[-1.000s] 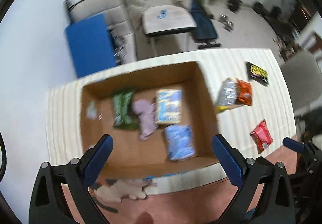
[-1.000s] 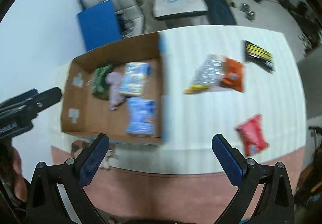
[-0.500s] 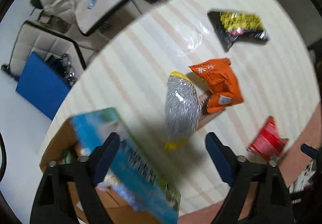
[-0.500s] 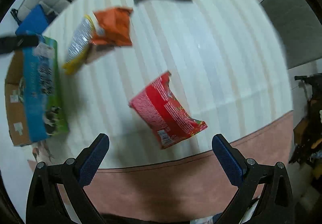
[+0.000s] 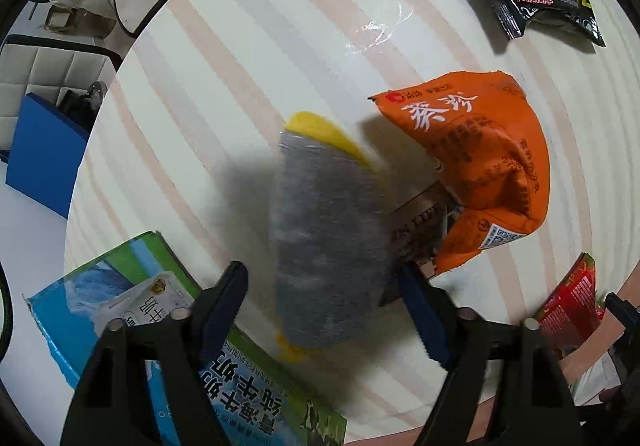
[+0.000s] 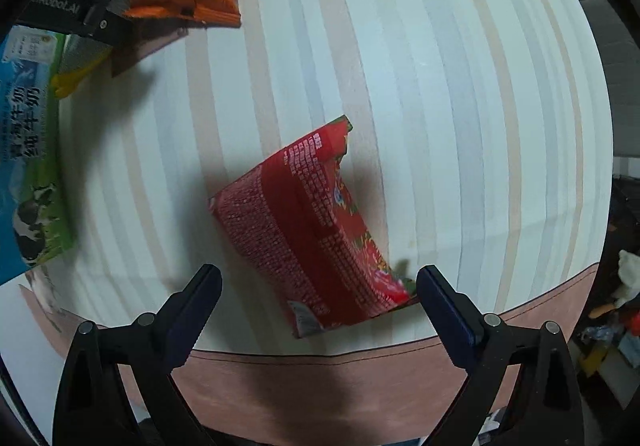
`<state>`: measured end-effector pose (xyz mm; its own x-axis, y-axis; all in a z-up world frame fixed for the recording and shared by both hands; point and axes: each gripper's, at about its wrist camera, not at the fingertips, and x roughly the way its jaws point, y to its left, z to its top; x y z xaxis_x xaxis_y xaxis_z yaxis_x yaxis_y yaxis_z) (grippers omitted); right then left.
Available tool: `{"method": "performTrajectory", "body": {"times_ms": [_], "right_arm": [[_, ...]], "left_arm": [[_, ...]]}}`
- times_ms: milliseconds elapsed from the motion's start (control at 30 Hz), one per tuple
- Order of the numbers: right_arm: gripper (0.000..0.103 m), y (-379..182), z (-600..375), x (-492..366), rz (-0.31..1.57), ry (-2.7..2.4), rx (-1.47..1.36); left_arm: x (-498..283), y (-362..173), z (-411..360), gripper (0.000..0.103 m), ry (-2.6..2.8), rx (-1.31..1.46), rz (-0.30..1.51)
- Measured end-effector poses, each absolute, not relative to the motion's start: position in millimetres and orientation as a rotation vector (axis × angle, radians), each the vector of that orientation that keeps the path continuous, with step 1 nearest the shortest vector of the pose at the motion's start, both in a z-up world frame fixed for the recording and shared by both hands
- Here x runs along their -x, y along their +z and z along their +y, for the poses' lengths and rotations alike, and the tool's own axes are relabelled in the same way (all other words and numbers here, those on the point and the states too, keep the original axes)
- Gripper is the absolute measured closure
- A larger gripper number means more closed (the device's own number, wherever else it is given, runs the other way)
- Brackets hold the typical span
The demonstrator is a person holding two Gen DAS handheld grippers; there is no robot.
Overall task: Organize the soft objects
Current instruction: 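Grasp the silver scrubber with the left tool while the right tool grasps the red snack bag, then place scrubber and red bag into the box and open both tools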
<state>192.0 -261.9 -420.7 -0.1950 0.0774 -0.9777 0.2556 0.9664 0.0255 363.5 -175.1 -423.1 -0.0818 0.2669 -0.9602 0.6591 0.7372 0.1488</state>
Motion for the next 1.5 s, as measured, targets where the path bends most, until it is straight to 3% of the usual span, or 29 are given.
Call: {"method": "performTrajectory", "body": {"times_ms": [33, 133, 167, 200, 233, 400, 700, 1000, 1200, 1500], "right_arm": [[0.003, -421.9, -261.1, -192.2, 1.77, -0.165, -0.237], [0.004, -426.7, -258.9, -194.4, 1.772, -0.169, -0.219], [0.009, -428.6, -257.8, -195.0, 1.771, -0.169, -0.213], [0.026, -430.4, -256.5, -194.2, 1.774, -0.168, -0.211], [0.034, -434.0, -252.7, -192.0, 1.782, -0.176, -0.202], [0.051, -430.6, -238.0, -193.4, 1.752, -0.196, -0.173], [0.054, -355.7, -217.3, -175.5, 1.611, -0.127, -0.35], [0.054, -253.2, -128.6, -192.6, 1.44, 0.103, -0.47], [0.054, -238.8, -38.3, -221.5, 1.431, 0.202, -0.45], [0.054, -276.4, 48.3, -273.2, 1.502, 0.229, -0.432]], "left_arm": [[-362.4, -424.9, -173.2, 0.049, -0.382, -0.747, 1.673], [-358.7, -429.0, -167.8, 0.057, -0.386, -0.744, 1.676], [-359.1, -427.5, -166.4, 0.058, -0.389, -0.737, 1.67], [-357.0, -427.9, -165.0, 0.06, -0.388, -0.728, 1.667], [-355.4, -427.6, -164.0, 0.061, -0.385, -0.72, 1.663], [-344.1, -406.9, -156.4, 0.063, -0.38, -0.665, 1.625], [-292.0, -283.4, -106.0, 0.063, -0.375, -0.464, 1.364], [-280.5, -189.6, 31.2, 0.063, -0.305, -0.236, 1.287], [-311.1, -185.9, 145.5, 0.063, -0.122, -0.175, 1.316], [-373.6, -253.7, 235.0, 0.063, -0.005, -0.041, 1.486]]}}
